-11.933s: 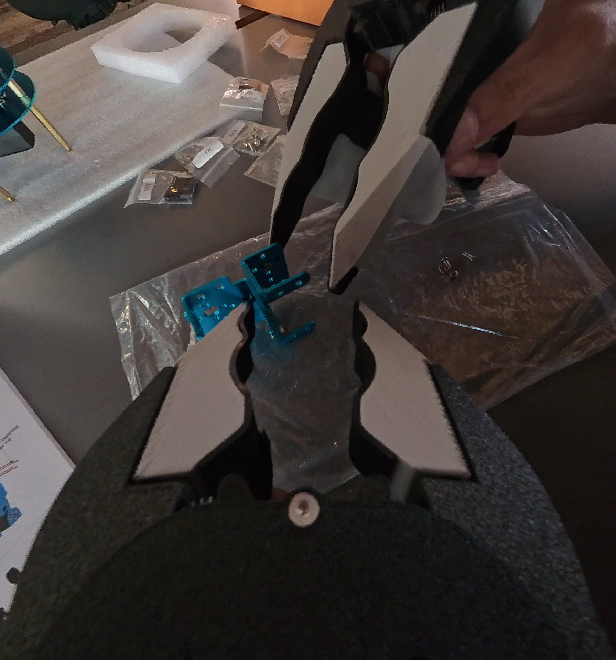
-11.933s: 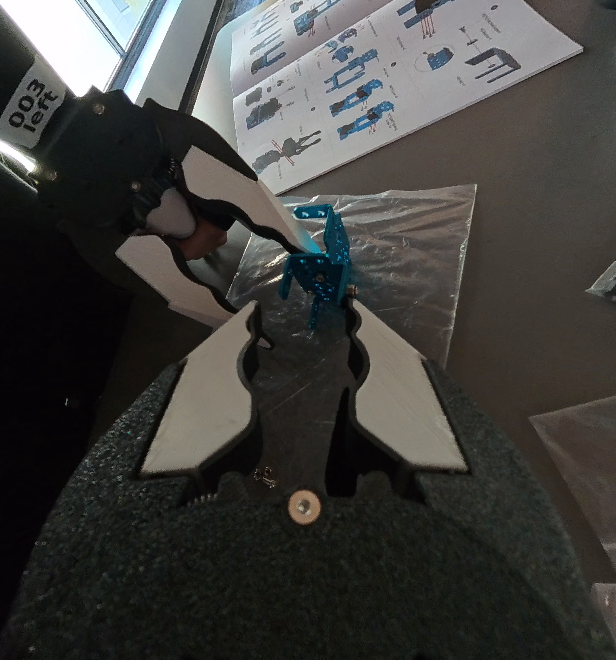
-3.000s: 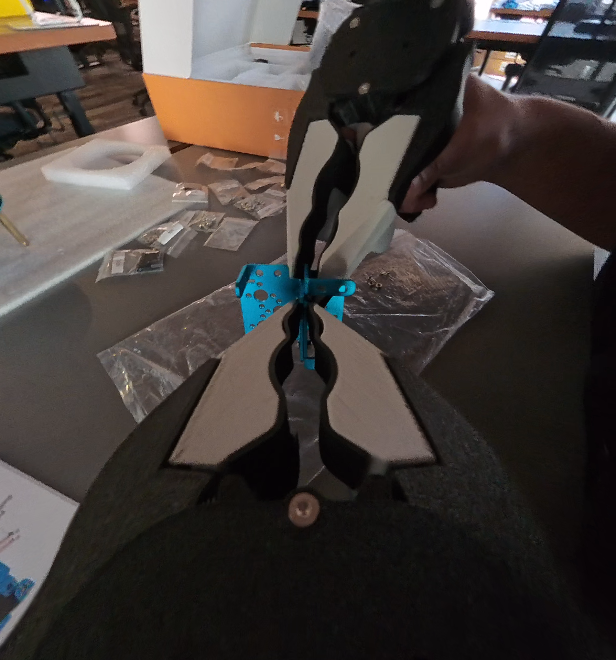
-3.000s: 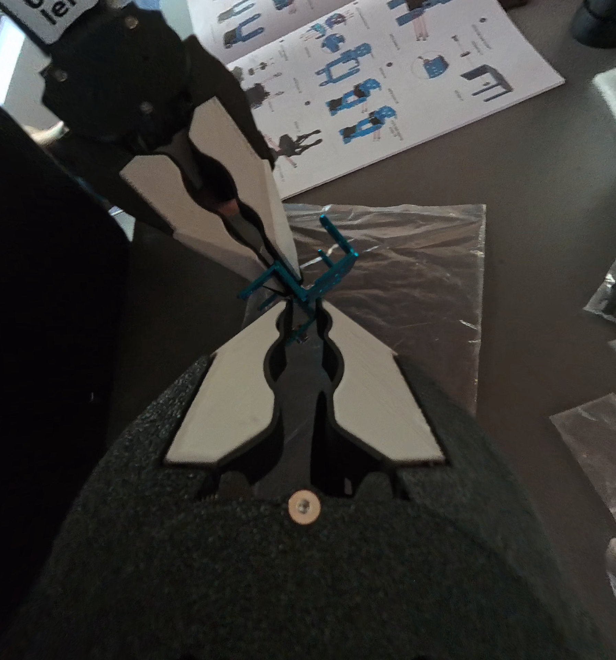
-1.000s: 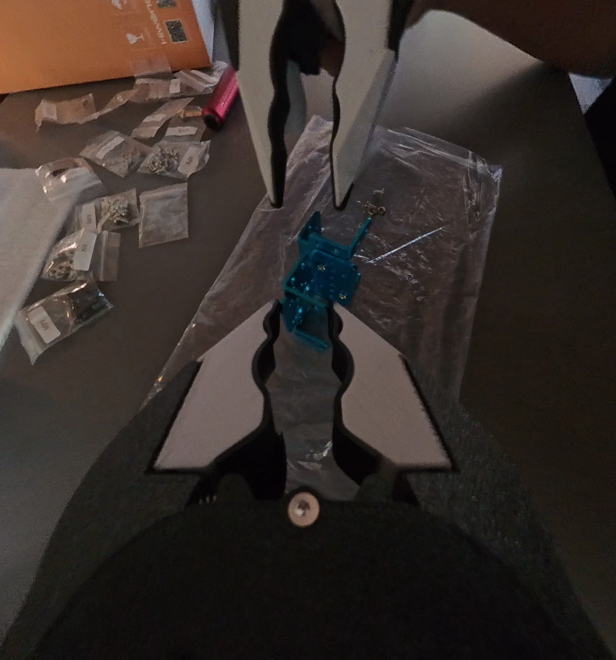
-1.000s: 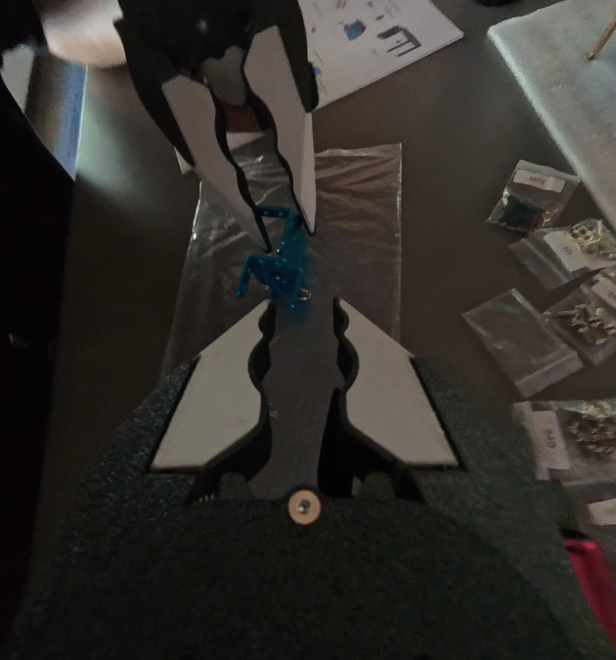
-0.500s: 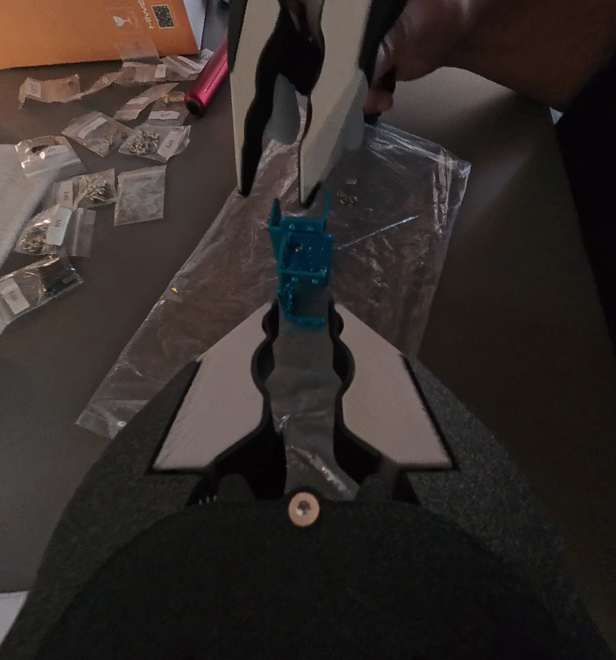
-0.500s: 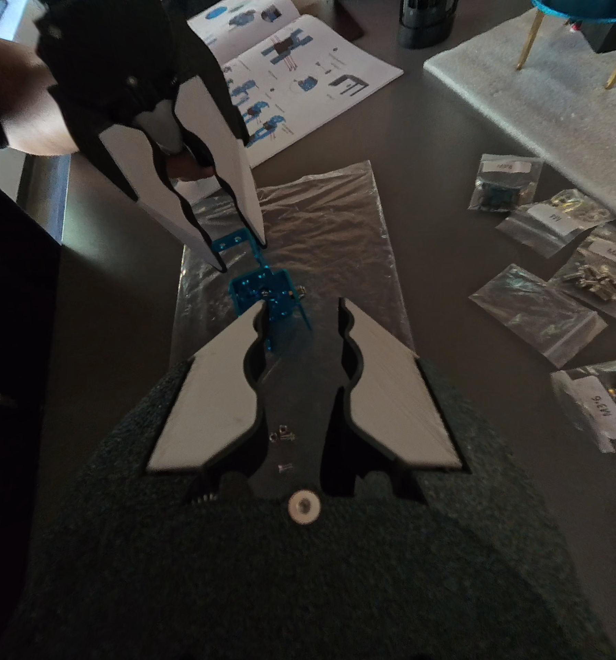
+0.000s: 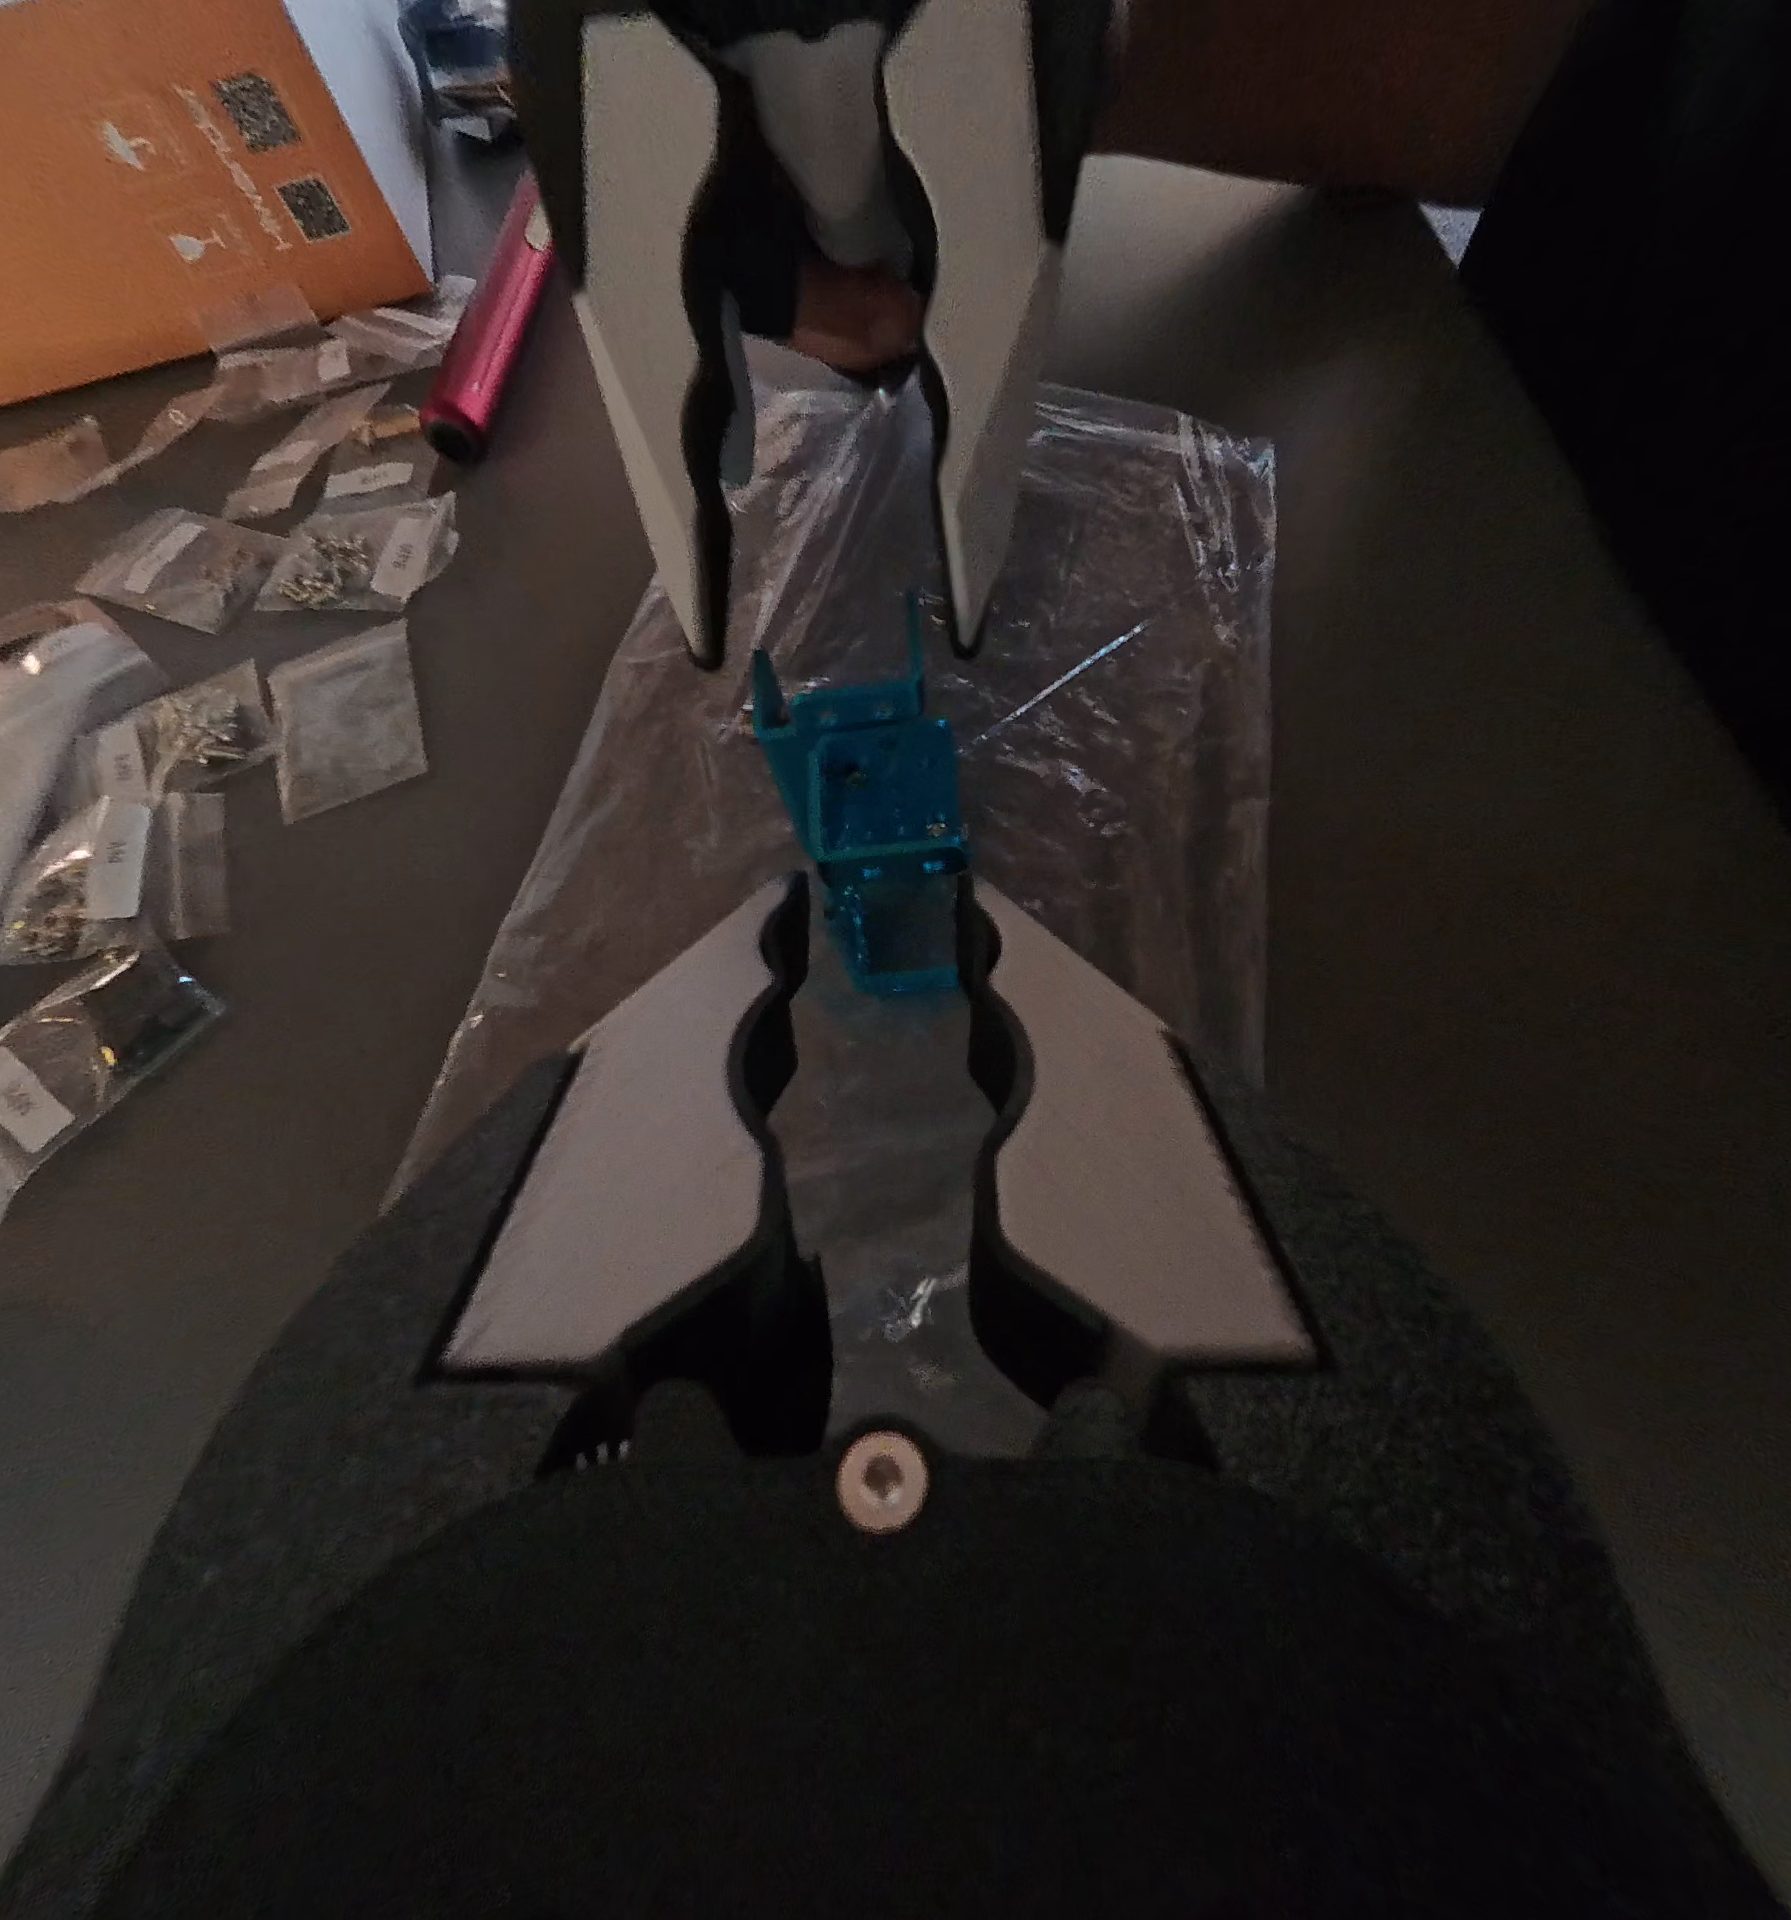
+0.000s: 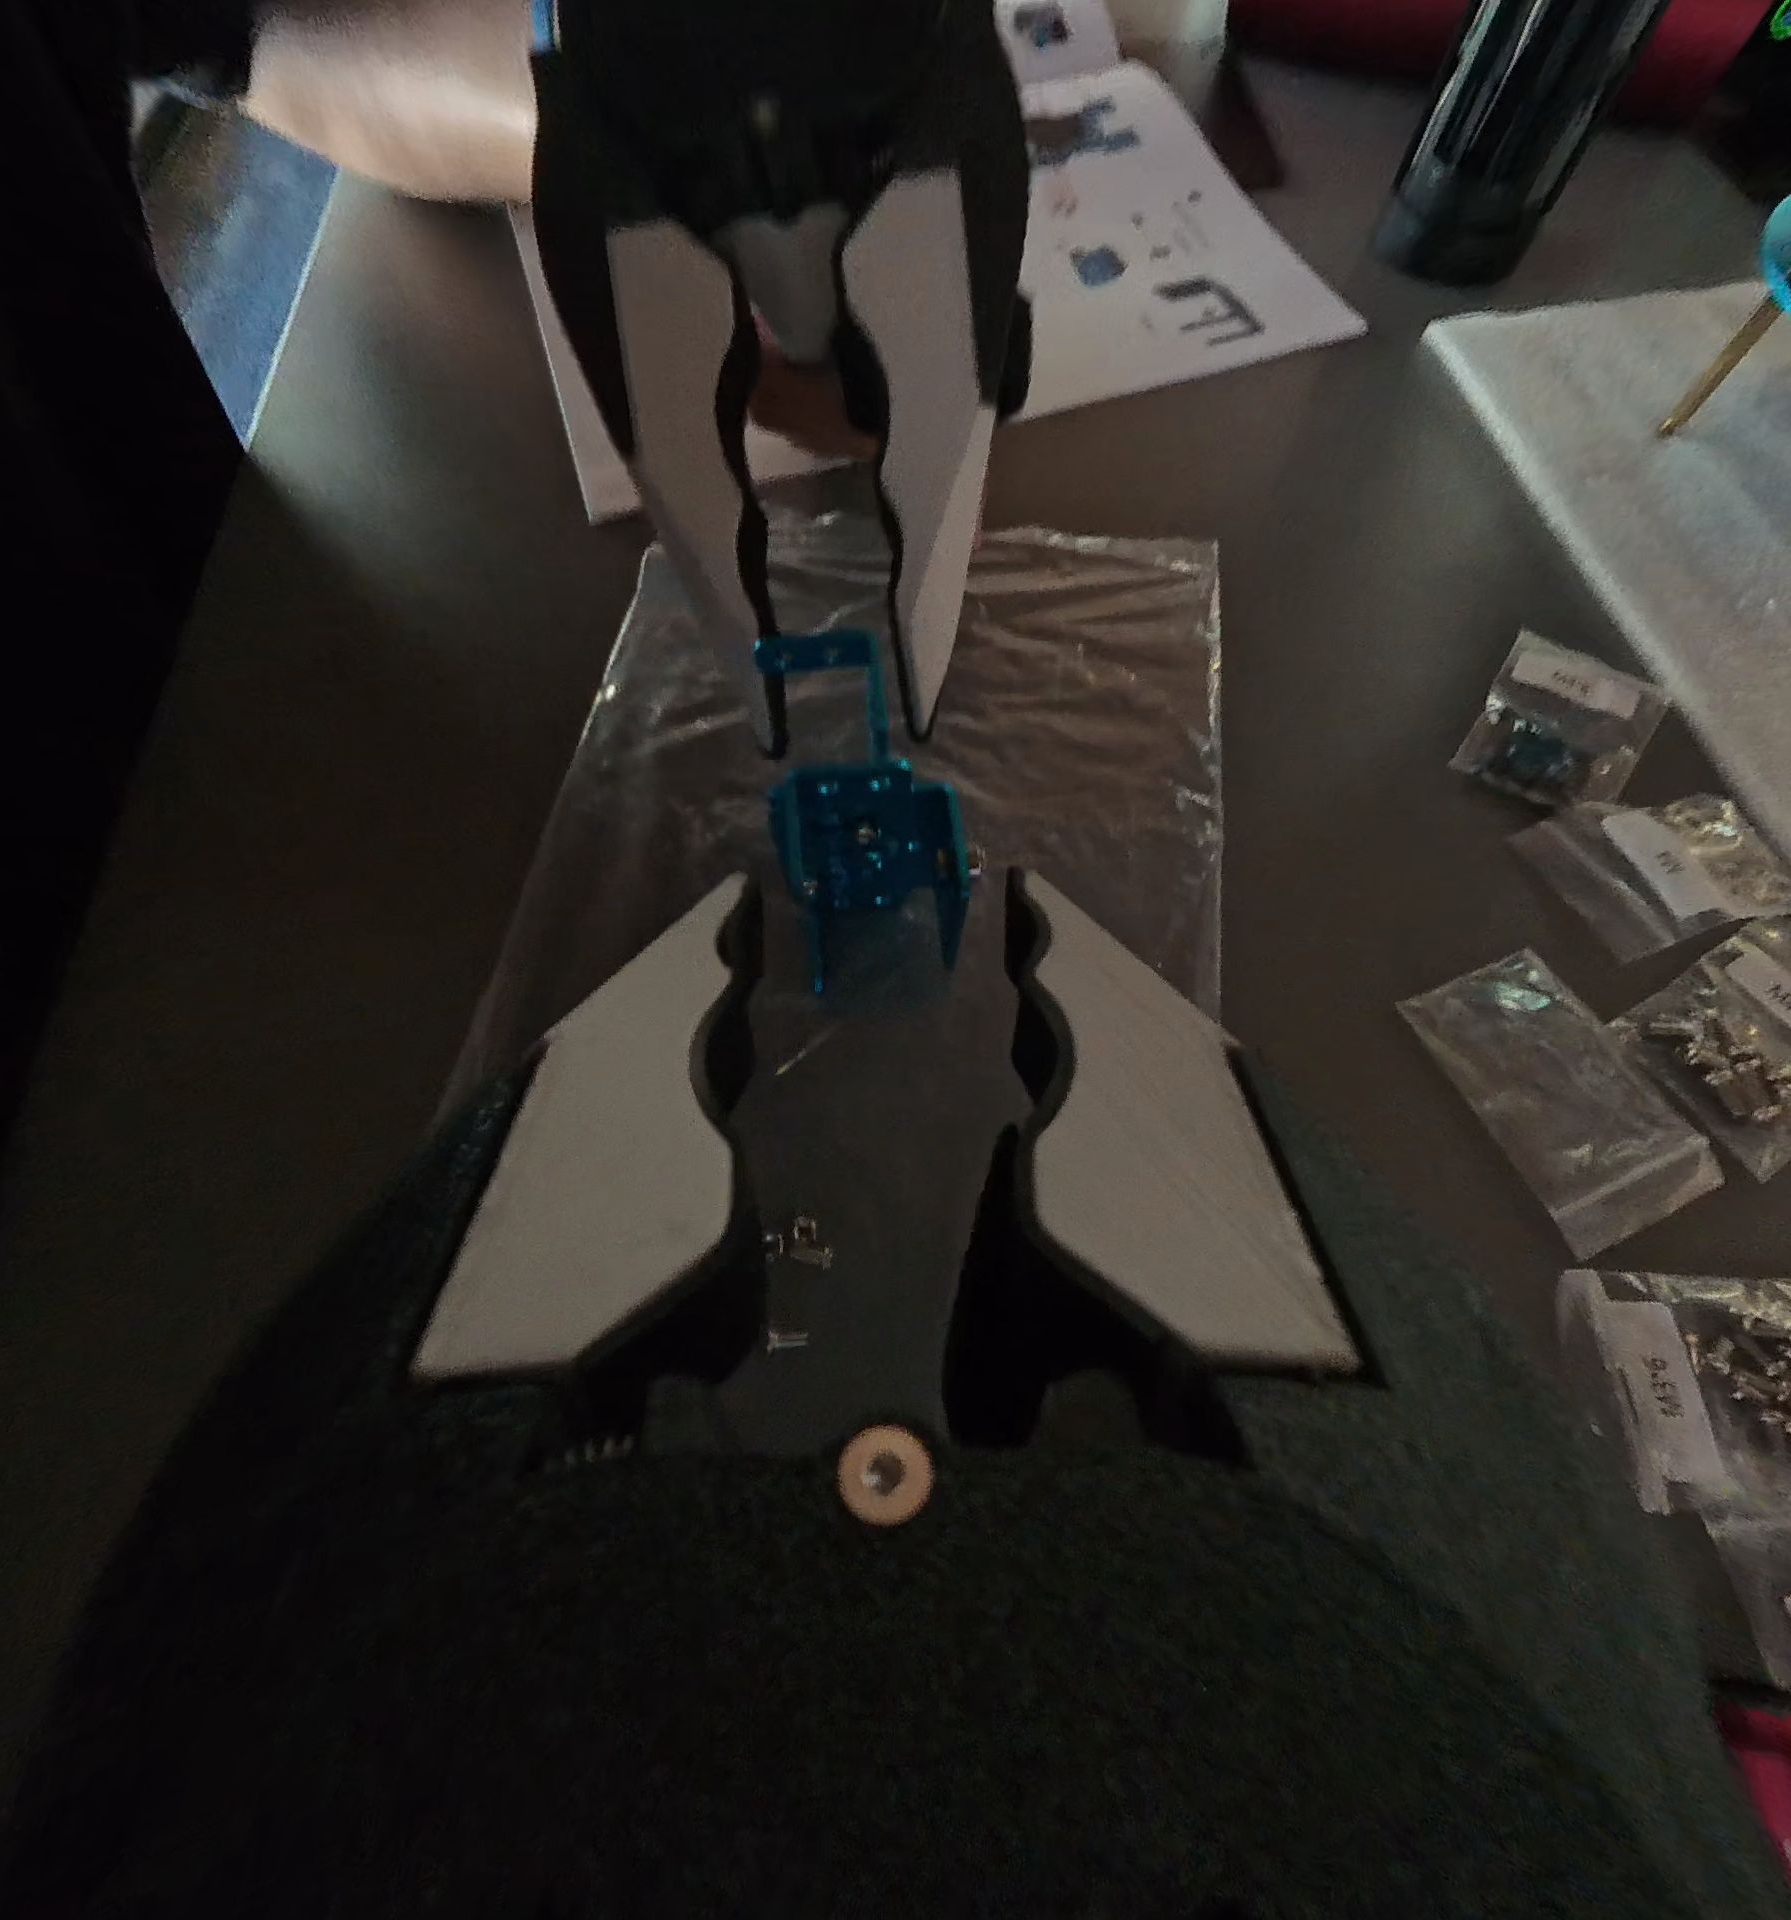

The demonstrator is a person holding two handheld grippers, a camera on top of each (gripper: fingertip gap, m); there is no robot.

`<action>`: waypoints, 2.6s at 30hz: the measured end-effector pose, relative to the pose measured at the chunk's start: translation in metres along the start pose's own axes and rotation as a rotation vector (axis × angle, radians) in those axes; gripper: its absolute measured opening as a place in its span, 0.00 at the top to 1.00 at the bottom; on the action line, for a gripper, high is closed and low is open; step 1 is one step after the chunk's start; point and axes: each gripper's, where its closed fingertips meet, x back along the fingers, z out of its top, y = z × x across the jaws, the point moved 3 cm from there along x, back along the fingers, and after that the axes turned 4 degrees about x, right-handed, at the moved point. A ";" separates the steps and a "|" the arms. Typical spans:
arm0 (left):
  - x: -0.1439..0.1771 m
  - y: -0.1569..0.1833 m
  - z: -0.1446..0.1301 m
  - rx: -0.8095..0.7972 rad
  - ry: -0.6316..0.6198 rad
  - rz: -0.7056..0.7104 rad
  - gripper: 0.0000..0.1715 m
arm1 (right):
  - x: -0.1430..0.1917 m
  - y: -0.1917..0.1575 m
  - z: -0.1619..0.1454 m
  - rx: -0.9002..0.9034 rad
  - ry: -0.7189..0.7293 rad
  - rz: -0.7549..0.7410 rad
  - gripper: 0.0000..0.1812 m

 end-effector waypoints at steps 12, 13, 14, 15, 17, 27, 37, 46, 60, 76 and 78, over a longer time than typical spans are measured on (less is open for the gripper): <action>0.031 -0.013 0.043 0.211 0.177 -0.025 0.81 | 0.010 0.024 0.007 -0.137 0.007 0.094 0.75; 0.023 -0.015 0.041 0.242 0.150 -0.024 0.81 | 0.007 0.025 0.005 -0.133 -0.011 0.104 0.75; 0.014 -0.015 0.037 0.261 0.112 -0.029 0.82 | 0.004 0.027 0.003 -0.128 -0.028 0.100 0.75; 0.008 -0.015 0.033 0.266 0.078 -0.036 0.82 | 0.001 0.027 0.002 -0.125 -0.035 0.103 0.75; 0.001 -0.016 0.029 0.261 0.050 -0.033 0.82 | -0.005 0.024 0.002 -0.130 -0.042 0.124 0.74; -0.006 -0.010 0.023 0.226 0.024 -0.041 0.93 | -0.018 0.025 0.003 -0.126 -0.059 0.116 0.71; -0.010 -0.007 0.020 0.188 0.013 -0.035 0.97 | -0.015 0.027 0.006 -0.120 -0.054 0.090 0.73; -0.010 -0.006 0.020 0.187 0.012 -0.029 0.98 | -0.011 0.029 0.006 -0.116 -0.043 0.080 0.73; -0.011 -0.006 0.020 0.189 0.012 -0.020 0.98 | -0.019 0.020 0.002 -0.059 -0.084 0.087 0.71; -0.013 -0.005 0.021 0.174 0.008 -0.014 0.99 | -0.013 0.029 0.002 -0.107 -0.068 0.063 0.71; -0.013 -0.006 0.021 0.176 0.008 -0.015 0.99 | -0.013 0.025 0.003 -0.099 -0.061 0.080 0.71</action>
